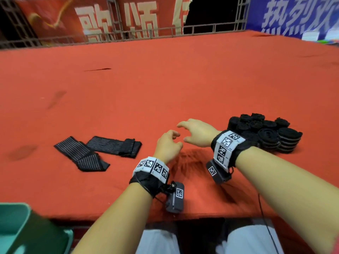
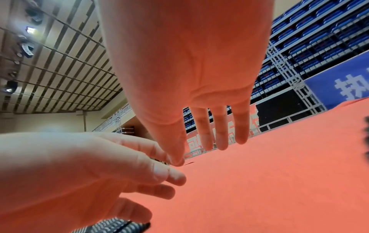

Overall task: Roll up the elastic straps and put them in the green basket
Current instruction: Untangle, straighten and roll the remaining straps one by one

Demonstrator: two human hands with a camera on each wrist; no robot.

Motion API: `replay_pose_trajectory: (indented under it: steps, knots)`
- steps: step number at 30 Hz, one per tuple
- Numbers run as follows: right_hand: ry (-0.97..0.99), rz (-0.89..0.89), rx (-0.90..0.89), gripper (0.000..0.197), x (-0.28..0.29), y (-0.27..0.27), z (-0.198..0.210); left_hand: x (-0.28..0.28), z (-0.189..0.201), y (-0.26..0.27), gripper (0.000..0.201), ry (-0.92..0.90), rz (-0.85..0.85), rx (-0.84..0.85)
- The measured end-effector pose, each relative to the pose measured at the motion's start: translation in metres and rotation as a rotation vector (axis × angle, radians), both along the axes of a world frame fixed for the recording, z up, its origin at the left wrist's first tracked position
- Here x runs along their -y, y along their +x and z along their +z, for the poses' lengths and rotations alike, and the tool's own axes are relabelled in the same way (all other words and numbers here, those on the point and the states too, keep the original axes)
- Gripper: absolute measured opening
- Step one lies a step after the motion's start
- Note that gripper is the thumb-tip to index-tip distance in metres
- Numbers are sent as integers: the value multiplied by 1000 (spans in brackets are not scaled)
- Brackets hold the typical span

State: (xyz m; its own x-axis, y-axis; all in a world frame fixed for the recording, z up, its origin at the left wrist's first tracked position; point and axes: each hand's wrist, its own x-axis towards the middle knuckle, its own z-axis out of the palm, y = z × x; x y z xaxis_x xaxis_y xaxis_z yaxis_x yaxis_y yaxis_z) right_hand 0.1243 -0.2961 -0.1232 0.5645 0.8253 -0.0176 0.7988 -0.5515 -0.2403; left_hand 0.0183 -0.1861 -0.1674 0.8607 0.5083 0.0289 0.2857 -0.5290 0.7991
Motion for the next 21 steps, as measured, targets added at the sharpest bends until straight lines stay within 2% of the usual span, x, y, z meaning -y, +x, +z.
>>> replay_pose_trajectory:
  steps: [5, 11, 14, 17, 21]
  knots:
    - [-37, 78, -75, 58, -75, -26, -15, -74, 0, -35, 43, 34, 152, -90]
    - [-43, 165, -209, 55, -149, -52, -39, -134, -24, -68, 48, 53, 324, -184]
    - [-31, 187, -243, 53, -179, -60, -52, -152, -32, -82, 48, 58, 364, -215]
    - [-73, 208, -262, 61, -199, -64, -65, -164, -38, -89, 43, 48, 388, -256]
    - [-97, 185, -234, 72, -210, -64, -76, -174, -48, -93, 48, 30, 365, -265]
